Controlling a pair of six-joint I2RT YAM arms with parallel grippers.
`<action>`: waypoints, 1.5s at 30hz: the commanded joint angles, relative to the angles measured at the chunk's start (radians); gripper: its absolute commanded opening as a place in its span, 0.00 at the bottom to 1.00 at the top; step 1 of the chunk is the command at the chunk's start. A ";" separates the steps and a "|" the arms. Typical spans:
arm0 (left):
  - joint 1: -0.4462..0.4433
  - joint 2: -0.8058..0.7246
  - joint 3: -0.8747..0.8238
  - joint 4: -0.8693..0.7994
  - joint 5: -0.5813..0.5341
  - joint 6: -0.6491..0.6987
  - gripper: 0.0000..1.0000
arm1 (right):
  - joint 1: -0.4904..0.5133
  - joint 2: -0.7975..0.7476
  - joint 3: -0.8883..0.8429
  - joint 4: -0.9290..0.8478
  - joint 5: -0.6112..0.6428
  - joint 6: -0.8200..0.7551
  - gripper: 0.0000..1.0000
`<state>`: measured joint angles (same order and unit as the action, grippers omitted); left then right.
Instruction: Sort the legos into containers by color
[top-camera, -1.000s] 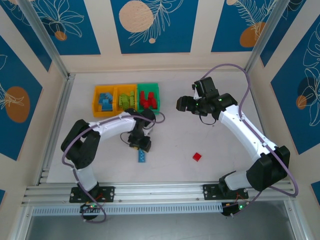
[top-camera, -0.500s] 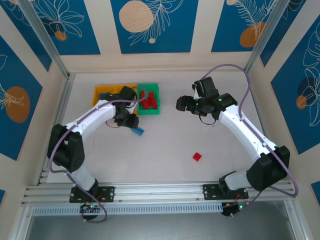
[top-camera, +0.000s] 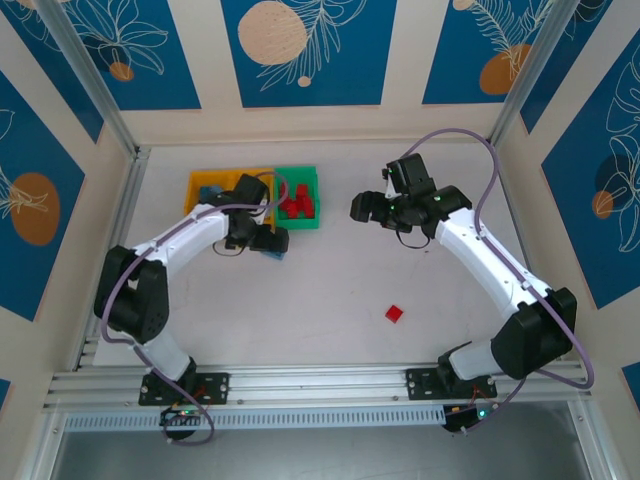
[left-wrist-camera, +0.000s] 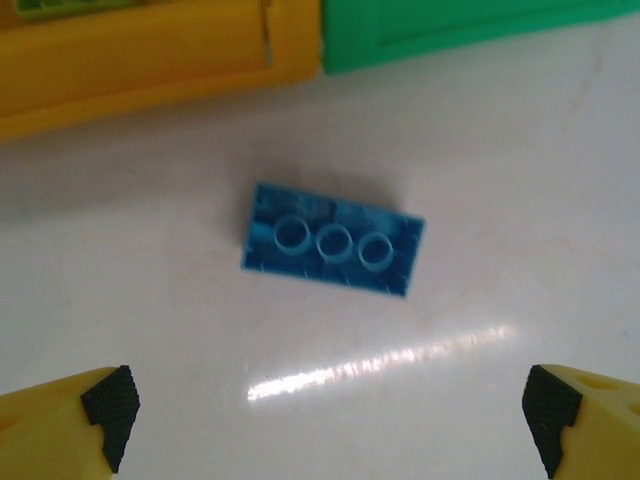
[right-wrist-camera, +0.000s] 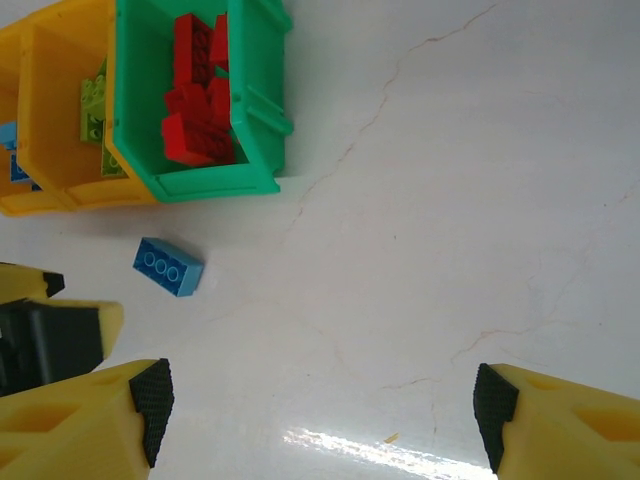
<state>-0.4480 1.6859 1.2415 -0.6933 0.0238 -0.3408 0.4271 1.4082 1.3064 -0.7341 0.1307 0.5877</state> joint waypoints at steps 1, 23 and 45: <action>-0.018 0.057 -0.015 0.184 -0.079 -0.039 1.00 | 0.012 0.015 0.023 0.000 -0.014 0.011 0.81; -0.019 0.276 0.078 0.100 0.004 0.196 0.75 | 0.010 -0.007 0.019 -0.035 0.004 0.004 0.81; 0.366 0.152 0.354 0.066 -0.063 0.030 0.58 | 0.014 -0.001 0.036 -0.045 0.001 0.007 0.81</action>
<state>-0.1139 1.7535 1.5444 -0.6189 -0.0681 -0.2722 0.4347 1.4174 1.3304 -0.7532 0.1341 0.5873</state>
